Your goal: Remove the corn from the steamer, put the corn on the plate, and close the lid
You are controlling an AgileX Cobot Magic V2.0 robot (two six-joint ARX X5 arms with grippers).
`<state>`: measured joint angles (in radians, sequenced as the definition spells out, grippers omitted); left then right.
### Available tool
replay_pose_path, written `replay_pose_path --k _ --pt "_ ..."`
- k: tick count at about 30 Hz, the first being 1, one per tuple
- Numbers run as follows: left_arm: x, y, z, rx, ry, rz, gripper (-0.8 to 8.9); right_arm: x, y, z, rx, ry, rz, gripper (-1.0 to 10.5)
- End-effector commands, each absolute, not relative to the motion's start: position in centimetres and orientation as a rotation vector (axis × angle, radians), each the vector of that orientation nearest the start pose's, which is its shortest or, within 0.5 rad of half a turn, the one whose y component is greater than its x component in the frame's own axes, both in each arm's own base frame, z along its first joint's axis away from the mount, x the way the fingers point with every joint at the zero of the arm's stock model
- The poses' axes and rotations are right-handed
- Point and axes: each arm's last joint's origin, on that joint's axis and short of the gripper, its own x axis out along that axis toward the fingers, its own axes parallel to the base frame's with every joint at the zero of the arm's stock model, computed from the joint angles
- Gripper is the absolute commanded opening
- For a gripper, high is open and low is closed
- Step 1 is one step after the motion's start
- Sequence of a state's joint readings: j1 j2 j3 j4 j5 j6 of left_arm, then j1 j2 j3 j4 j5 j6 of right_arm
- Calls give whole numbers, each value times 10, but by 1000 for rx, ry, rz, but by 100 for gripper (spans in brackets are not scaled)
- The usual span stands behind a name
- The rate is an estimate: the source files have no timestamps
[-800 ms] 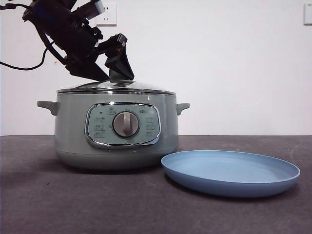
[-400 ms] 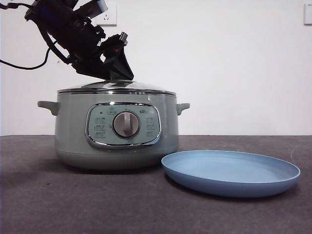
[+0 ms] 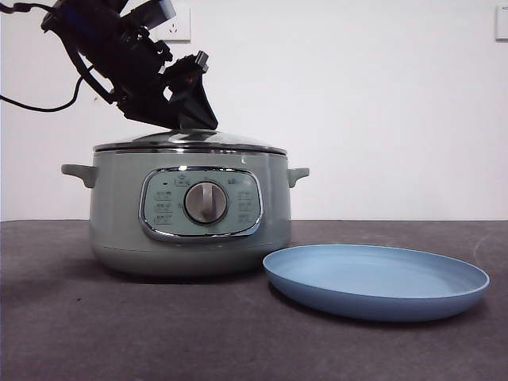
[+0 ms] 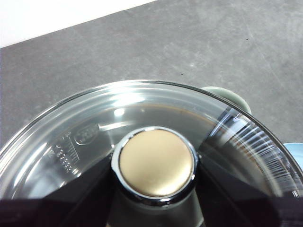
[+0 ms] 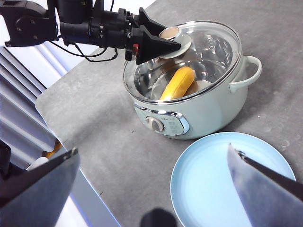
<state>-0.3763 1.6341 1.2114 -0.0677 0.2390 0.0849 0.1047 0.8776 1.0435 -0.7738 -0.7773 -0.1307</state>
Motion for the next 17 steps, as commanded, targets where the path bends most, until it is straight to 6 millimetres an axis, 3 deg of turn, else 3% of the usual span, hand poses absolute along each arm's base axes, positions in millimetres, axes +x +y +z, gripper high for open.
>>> replay_pose_path --k 1,6,10,17 --pt "341 -144 308 98 352 -634 -8 152 37 357 82 528 891 595" --pt "337 -143 339 85 297 -657 -8 152 37 357 81 528 888 595" --pt "323 -137 365 84 253 -649 -8 155 36 356 70 535 851 595" --pt "267 -115 416 63 167 -645 -8 177 43 355 126 521 853 595"
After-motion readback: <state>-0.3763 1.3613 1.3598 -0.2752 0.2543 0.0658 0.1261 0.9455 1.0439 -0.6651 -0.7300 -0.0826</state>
